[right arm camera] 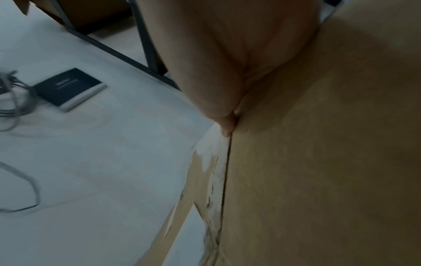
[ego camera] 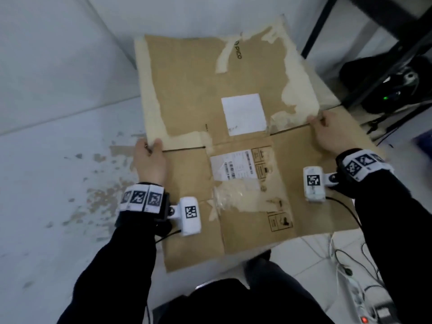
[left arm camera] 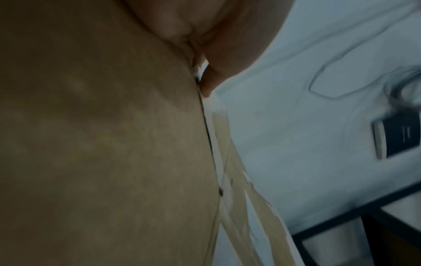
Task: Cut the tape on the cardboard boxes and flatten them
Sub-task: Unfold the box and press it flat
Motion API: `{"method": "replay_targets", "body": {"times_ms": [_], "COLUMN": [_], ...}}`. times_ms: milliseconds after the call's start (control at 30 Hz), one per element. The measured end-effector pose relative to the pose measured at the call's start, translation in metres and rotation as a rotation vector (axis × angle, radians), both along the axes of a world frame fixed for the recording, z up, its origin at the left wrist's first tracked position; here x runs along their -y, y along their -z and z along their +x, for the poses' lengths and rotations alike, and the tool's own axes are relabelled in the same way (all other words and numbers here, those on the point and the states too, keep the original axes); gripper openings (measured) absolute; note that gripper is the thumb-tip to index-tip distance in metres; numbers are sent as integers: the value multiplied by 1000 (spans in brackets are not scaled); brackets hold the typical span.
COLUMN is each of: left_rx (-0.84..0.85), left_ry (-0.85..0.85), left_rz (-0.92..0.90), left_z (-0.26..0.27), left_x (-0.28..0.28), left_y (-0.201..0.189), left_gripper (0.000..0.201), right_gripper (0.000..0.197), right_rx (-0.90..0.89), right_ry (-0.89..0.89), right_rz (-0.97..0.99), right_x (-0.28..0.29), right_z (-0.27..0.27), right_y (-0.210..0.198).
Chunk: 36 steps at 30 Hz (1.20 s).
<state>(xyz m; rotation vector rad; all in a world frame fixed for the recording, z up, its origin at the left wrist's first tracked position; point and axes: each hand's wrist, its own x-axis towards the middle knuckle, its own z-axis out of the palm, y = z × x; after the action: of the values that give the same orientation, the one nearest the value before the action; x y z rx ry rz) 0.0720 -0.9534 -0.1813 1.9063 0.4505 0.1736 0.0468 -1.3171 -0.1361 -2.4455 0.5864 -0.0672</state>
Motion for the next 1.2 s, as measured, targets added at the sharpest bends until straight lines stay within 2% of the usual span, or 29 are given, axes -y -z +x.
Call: {"method": "replay_targets", "body": {"times_ms": [133, 200, 267, 333, 400, 467, 533, 600, 667, 733, 833, 933, 1000, 1067, 1100, 1133, 1200], "left_rx": [-110, -185, -237, -239, -247, -297, -381, -443, -476, -515, -518, -353, -251, -175, -166, -170, -220], "left_ry": [-9, -18, -51, -32, 73, 120, 158, 242, 348, 439, 491, 360, 205, 18, -90, -190, -374], "left_rz": [-73, -107, -202, -245, -138, 15, 243, 365, 476, 530, 412, 239, 152, 40, -31, -86, -130], "left_z": [25, 34, 41, 47, 51, 55, 59, 61, 64, 64, 55, 10, -40, -102, -137, -174, -248], "left_x": [100, 142, 179, 206, 226, 236, 239, 239, 238, 233, 217, 191, 160, 128, 112, 99, 76], "left_y": [10, 16, 19, 26, 41, 56, 67, 72, 75, 75, 60, 37, 32, 37, 42, 45, 52], "left_gripper": [21, 20, 19, 46, 72, 83, 81, 87, 88, 84, 74, 44, 36, 22, 15, 12, 11], "right_gripper": [26, 22, 26, 23, 23, 34, 50, 62, 83, 96, 95, 67, 51, 40, 32, 25, 14], "right_rx": [-24, 28, 107, 102, 6, -100, -147, -268, -441, -558, -549, -435, -190, 54, 121, 142, 30], "right_ry": [19, 74, 112, 84, 60, 95, 73, -92, -235, -282, -239, -159, -202, -357, -441, -521, -739], "right_rz": [-64, -53, -28, -62, -117, -219, -288, -168, -47, -109, -128, -122, -85, 105, 230, 361, 566], "right_x": [96, 131, 157, 176, 189, 190, 179, 162, 149, 137, 124, 104, 70, 23, -4, -32, -92], "right_z": [33, 54, 75, 93, 104, 105, 97, 89, 81, 73, 72, 71, 59, 37, 22, 3, -37], "right_y": [11, 19, 29, 40, 55, 73, 85, 95, 106, 112, 112, 113, 110, 104, 97, 89, 80]}}
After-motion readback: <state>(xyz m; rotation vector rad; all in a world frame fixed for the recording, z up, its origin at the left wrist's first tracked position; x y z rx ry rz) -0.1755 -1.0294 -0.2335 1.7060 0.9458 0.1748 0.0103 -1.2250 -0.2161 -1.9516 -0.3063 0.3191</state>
